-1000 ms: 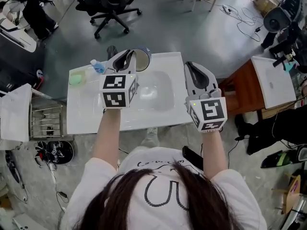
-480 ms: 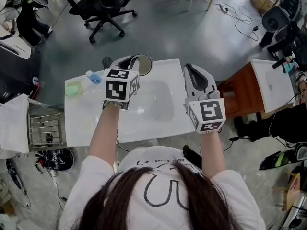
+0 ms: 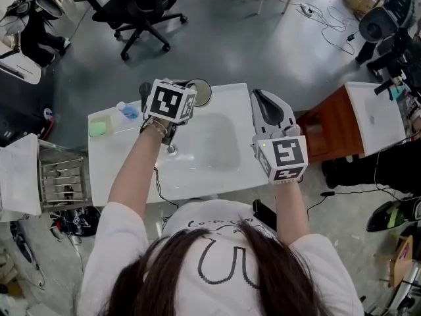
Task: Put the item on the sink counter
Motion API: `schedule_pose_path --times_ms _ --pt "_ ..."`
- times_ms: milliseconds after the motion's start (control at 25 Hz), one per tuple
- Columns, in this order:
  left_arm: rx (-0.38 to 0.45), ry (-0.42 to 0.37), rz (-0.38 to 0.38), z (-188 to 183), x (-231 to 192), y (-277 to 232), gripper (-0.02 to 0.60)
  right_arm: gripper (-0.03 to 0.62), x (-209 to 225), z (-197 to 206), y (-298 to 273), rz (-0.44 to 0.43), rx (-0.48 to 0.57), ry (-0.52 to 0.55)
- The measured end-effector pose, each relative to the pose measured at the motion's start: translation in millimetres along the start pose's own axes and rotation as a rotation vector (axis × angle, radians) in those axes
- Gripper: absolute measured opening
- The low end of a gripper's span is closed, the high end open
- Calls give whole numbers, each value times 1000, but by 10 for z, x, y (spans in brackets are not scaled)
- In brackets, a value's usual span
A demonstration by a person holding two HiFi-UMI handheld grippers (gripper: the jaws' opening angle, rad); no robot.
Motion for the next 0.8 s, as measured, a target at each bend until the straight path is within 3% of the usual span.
schedule_pose_path --times_ms 200,800 --pt "-91 -28 15 53 -42 -282 51 31 -39 93 -67 -14 -29 2" --pt "-266 36 32 278 -203 -1007 48 31 -33 336 -255 -24 -104 -7"
Point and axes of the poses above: the fingertips, and each gripper's own axes: y backward along the fingers, x to its right, z out of its underside, the point moved 6 cm from there along y, backward along the fingers, and after that the axes turned 2 degrees about y, right-handed, at the moved point
